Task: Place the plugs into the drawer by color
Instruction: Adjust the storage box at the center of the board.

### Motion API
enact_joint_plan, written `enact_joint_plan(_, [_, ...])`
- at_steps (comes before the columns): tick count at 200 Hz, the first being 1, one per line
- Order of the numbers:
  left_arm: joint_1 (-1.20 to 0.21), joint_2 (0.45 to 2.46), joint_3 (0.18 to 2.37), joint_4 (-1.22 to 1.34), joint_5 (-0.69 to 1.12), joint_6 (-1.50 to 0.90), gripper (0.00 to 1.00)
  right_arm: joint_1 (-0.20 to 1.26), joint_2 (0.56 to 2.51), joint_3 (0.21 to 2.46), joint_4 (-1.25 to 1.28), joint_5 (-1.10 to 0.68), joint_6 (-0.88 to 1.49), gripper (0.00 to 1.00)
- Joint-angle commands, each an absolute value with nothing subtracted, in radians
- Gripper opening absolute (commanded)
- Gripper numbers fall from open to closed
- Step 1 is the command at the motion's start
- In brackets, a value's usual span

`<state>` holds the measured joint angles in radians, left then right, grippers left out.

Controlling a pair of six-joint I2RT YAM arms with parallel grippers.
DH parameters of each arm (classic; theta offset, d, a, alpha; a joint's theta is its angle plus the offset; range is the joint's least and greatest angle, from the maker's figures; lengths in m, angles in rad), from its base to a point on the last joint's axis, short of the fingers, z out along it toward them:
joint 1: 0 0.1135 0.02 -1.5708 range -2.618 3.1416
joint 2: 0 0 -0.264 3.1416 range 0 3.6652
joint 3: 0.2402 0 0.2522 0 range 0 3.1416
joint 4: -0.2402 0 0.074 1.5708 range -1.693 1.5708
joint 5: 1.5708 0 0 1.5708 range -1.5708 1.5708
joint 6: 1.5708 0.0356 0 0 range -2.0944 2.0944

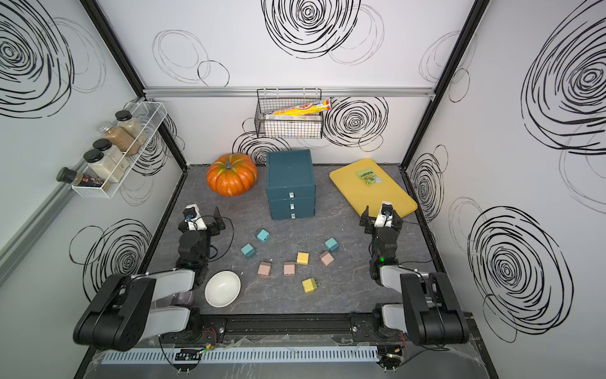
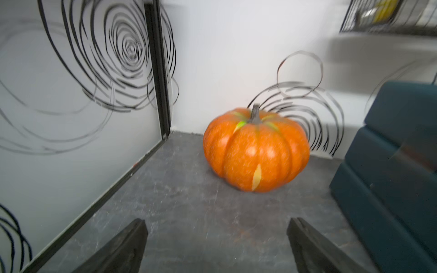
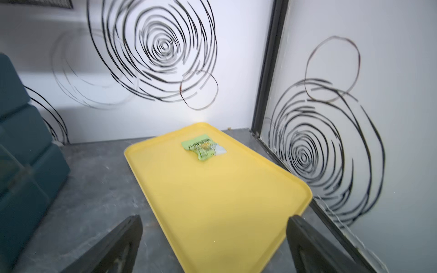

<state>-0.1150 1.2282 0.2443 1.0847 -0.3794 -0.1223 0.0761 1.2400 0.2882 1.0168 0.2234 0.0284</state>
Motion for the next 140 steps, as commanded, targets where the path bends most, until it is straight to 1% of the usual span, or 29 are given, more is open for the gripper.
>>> enact_joint_plan(1, [-0.129, 1.099, 0.384, 0.773, -0.505, -0.352, 0.99, 0.087, 1.177, 0.426, 0.71, 0.066, 0.119, 1.0])
enact_joint_plan(9, [-0.127, 1.076, 0.44, 0.663, -0.482, -0.407, 0.99, 0.088, 1.17, 0.448, 0.686, 0.035, 0.185, 1.0])
enact_joint_plan(24, [-0.13, 1.076, 0.477, 0.637, -0.342, -0.419, 0.99, 0.092, 1.167, 0.48, 0.656, -0.04, 0.265, 1.0])
enact_joint_plan(37, [-0.124, 1.107, 0.565, 0.497, -0.276, -0.514, 0.99, 0.092, 1.188, 0.537, 0.583, -0.122, 0.261, 1.0])
enact_joint_plan(59, [-0.14, 1.148, 0.609, 0.537, -0.091, -0.528, 0.99, 0.092, 1.215, 0.562, 0.618, -0.221, 0.266, 1.0])
enact_joint_plan(75, [-0.158, 1.208, 0.673, 0.501, 0.008, -0.579, 0.96, 0.104, 1.24, 0.616, 0.589, -0.257, 0.283, 1.0])
enact_joint_plan(98, [-0.175, 1.354, 0.799, 0.463, 0.176, -0.62, 0.84, 0.132, 1.305, 0.702, 0.576, -0.353, 0.317, 1.0])
enact_joint_plan(109, [-0.188, 1.411, 0.852, 0.44, 0.193, -0.625, 0.81, 0.159, 1.348, 0.776, 0.502, -0.342, 0.321, 1.0])
enact_joint_plan(116, [-0.199, 1.439, 0.882, 0.429, 0.196, -0.613, 0.79, 0.166, 1.389, 0.843, 0.44, -0.371, 0.327, 1.0])
enact_joint_plan(129, [-0.233, 1.466, 0.912, 0.433, 0.157, -0.586, 0.79, 0.175, 1.453, 0.938, 0.366, -0.43, 0.344, 1.0])
enact_joint_plan(140, [-0.25, 1.495, 0.949, 0.425, 0.146, -0.578, 0.79, 0.176, 1.501, 0.996, 0.355, -0.493, 0.369, 1.0])
